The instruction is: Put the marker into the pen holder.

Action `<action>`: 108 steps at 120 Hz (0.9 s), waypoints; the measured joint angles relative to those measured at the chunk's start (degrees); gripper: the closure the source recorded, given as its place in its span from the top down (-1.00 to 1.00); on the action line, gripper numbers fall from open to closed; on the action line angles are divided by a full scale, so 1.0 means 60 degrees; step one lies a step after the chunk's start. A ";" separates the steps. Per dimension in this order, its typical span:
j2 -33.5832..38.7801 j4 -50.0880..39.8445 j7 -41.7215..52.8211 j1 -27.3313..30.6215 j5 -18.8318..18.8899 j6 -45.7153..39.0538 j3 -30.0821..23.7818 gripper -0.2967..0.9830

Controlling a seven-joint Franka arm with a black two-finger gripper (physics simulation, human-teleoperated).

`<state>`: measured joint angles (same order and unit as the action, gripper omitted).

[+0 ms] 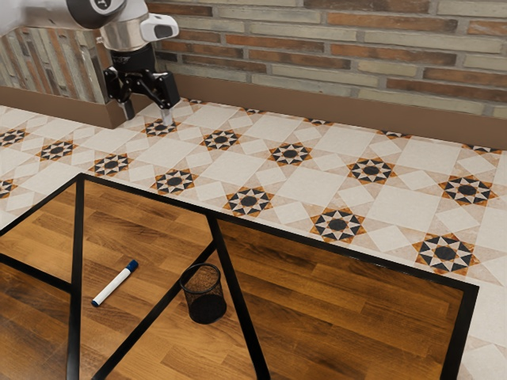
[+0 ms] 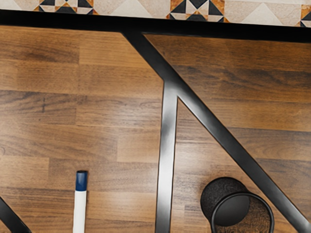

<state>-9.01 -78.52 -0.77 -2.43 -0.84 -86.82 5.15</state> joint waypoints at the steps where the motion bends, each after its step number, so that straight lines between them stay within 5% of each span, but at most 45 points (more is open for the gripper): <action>1: 0.0000 0.0000 -0.0001 0.0001 0.0000 0.0001 0.0003 0.54; 32: 0.0067 -0.0309 -0.0022 -0.0029 0.0024 -0.0117 0.0162 0.54; 59: 0.1267 -0.5425 -0.0031 0.0104 0.0067 -0.2375 0.0342 0.54; 108: 0.2280 -0.9879 0.0752 0.0026 0.0644 -0.6667 0.0458 0.54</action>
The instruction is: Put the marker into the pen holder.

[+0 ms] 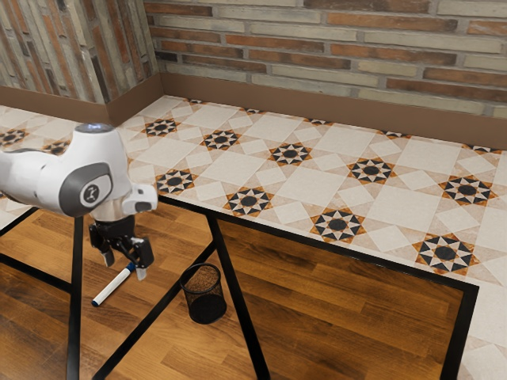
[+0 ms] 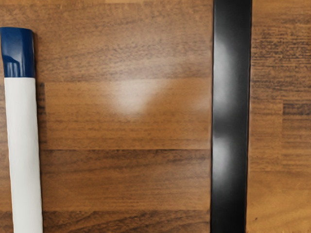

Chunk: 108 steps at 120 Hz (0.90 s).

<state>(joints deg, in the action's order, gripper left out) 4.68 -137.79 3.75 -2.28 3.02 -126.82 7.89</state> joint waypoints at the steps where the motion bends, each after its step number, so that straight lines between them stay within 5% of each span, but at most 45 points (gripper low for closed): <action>1: 0.0014 -0.0055 0.0025 -0.0012 0.0007 -0.0059 0.0005 0.54; 56: -0.1469 -0.0020 0.0982 0.0297 0.0069 -0.1593 0.0734 0.54; 108: -0.2876 0.1553 0.1489 0.0013 0.0027 -0.0856 0.1163 0.54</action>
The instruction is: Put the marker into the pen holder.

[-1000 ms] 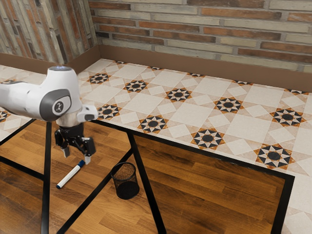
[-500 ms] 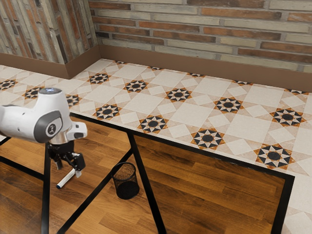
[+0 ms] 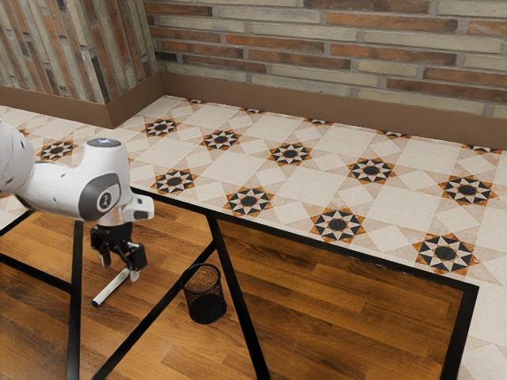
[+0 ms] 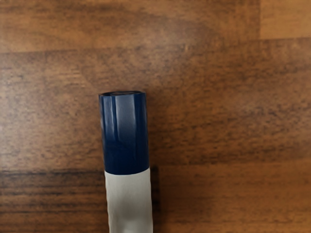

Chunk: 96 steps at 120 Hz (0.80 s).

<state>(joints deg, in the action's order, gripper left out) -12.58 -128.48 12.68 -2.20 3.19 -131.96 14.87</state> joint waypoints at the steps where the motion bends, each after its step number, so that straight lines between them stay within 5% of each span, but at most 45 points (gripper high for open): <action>1: -0.0028 0.0026 0.0011 0.0000 -0.0006 0.0007 0.0006 0.54; 96: -0.0587 0.0339 0.0593 0.0000 -0.0122 -0.0072 0.0040 -0.28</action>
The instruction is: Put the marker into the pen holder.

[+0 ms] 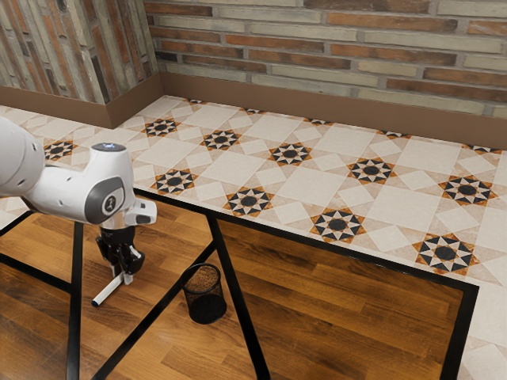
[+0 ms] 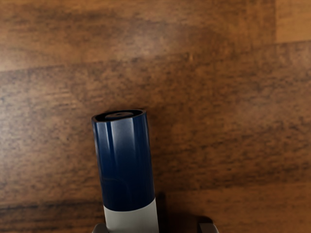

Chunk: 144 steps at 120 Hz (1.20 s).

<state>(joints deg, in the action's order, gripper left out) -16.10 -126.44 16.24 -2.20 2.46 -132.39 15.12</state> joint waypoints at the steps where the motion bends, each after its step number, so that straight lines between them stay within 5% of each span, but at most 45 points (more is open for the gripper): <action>1: -0.0001 -0.0001 0.0003 0.0000 0.0000 -0.0002 0.0000 -0.28; 54: 0.0065 -0.0003 0.0031 -0.0021 0.0103 -0.0057 0.0002 -0.58; 78: 0.1047 -0.0075 -0.0055 -0.0071 0.0161 -0.0454 -0.0209 -0.62; 115: 0.4611 -0.2406 -0.0212 -0.0061 0.0032 -0.3832 -0.1807 -0.64; 144: 0.5028 -0.3800 -0.0102 -0.0057 -0.0134 -0.6987 -0.2821 -0.64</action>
<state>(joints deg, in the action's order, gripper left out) 14.07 -149.24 15.62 -2.54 1.65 -174.31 -1.81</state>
